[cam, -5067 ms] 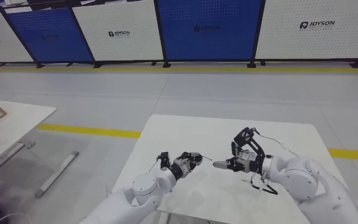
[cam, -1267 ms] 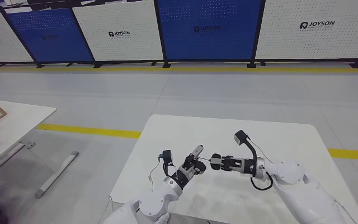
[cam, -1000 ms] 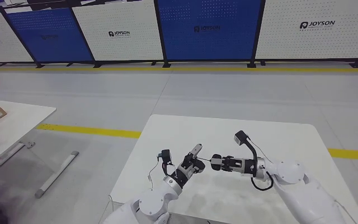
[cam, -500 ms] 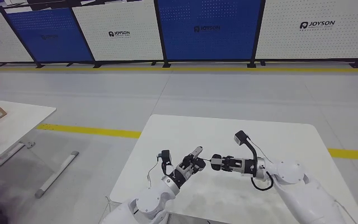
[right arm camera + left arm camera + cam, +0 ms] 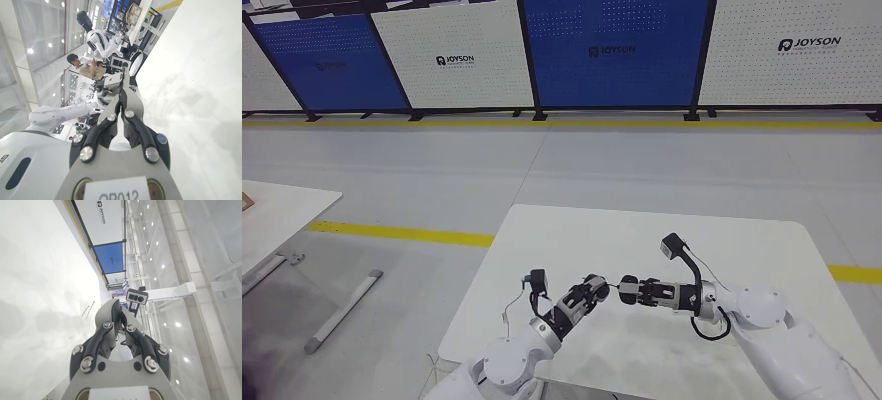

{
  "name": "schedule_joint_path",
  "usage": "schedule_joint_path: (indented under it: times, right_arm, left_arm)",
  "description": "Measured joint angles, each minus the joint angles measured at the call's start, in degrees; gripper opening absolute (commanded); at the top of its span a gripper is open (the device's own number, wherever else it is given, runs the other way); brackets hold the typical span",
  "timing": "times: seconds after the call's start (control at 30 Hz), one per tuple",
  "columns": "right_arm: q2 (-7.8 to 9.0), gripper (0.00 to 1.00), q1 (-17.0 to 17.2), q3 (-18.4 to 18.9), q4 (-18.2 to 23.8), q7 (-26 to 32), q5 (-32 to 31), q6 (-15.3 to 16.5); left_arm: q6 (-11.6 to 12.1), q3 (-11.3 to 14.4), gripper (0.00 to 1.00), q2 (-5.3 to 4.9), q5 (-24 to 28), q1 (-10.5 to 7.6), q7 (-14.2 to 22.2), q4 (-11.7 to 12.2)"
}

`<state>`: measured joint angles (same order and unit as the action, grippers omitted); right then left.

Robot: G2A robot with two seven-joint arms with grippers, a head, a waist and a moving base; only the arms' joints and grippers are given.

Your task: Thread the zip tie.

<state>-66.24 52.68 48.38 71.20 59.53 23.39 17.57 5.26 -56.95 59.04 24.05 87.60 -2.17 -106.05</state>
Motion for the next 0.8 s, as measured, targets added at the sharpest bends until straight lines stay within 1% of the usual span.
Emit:
schedule_joint_path:
  times: [0.03,0.07,0.13,0.2,0.27,0.3,0.33,0.37,0.67,0.8]
  right_arm:
    - [0.0,0.0,0.0,0.0,0.0,0.0,0.0,0.0]
    - [0.0,0.0,0.0,0.0,0.0,0.0,0.0,0.0]
    - [0.0,0.0,0.0,0.0,0.0,0.0,0.0,0.0]
    - [0.0,0.0,0.0,0.0,0.0,0.0,0.0,0.0]
    - [0.0,0.0,0.0,0.0,0.0,0.0,0.0,0.0]
    - [0.0,0.0,0.0,0.0,0.0,0.0,0.0,0.0]
    - [0.0,0.0,0.0,0.0,0.0,0.0,0.0,0.0]
    - [0.0,0.0,0.0,0.0,0.0,0.0,0.0,0.0]
    - [0.0,0.0,0.0,0.0,0.0,0.0,0.0,0.0]
    - [0.0,0.0,0.0,0.0,0.0,0.0,0.0,0.0]
  left_arm:
    - [-0.15,-0.02,0.17,0.08,0.0,0.02,0.02,-0.06]
    - [-0.25,-0.07,0.27,0.13,0.1,0.03,0.08,-0.14]
    - [-0.26,-0.31,0.35,0.23,0.38,0.12,0.34,-0.37]
    - [-0.03,-0.54,0.39,0.3,0.74,0.32,0.76,-0.58]
    - [-0.08,-0.83,0.33,0.35,1.42,0.54,1.6,-0.7]
    - [-0.26,-0.99,0.27,0.37,1.85,0.59,2.05,-0.72]
    - [-0.45,-1.27,0.15,0.39,2.32,0.59,2.52,-0.72]
    - [-0.53,-1.46,0.0,0.41,2.53,0.59,2.78,-0.68]
    - [-0.25,-2.49,0.0,0.68,2.52,1.06,4.14,-0.5]
    - [-0.31,-2.77,0.0,0.83,2.05,1.3,4.04,-0.47]
